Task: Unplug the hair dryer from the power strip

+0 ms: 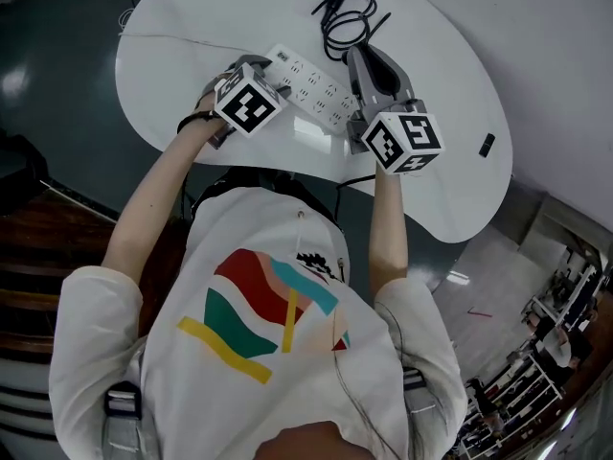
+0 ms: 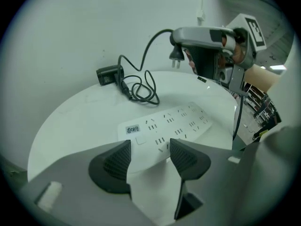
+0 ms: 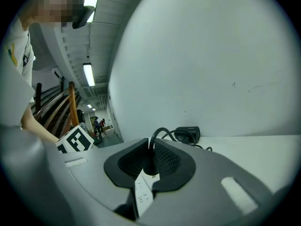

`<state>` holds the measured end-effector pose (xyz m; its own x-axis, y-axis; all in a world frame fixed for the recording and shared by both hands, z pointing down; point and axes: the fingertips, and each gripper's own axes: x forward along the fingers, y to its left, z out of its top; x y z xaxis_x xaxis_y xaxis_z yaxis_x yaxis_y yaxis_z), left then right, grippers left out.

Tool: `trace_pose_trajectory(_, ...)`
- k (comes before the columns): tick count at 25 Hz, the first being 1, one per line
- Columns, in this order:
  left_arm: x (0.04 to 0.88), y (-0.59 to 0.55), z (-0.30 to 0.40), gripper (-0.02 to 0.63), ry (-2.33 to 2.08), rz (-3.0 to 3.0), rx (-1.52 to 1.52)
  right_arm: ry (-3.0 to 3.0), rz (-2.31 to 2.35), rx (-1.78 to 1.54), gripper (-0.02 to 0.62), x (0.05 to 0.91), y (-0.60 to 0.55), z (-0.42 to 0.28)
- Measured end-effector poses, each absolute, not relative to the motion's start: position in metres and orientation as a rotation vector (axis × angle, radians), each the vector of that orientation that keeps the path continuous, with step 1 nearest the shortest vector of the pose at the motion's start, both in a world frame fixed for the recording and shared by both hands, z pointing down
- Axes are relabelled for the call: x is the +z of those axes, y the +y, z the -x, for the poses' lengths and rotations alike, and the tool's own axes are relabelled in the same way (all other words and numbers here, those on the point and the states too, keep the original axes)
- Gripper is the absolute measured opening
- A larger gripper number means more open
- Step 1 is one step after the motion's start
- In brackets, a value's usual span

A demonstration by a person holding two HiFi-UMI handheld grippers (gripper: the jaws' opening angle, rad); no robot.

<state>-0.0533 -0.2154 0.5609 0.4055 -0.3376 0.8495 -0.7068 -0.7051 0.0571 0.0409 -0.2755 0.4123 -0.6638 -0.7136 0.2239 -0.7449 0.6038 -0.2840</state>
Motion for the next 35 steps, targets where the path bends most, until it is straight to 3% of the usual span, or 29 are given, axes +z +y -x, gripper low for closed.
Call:
trace_pose_trajectory(19, 0.562, -0.217, 0.053, 0.260, -0.931, -2.270, 1.204, -2.042, -1.363, 0.520, 0.055, 0.543, -0.218, -0.158)
trace_pose_trajectory(28, 0.561, -0.218, 0.053, 0.260, -0.936, -2.280, 1.190, -1.988, -1.482, 0.635, 0.068, 0.551, -0.217, -0.176)
trace_pose_trajectory(35, 0.563, -0.219, 0.053, 0.259, -0.948, -2.294, 1.161, -1.950, -1.496, 0.711, 0.196, 0.559, -0.208, -0.175)
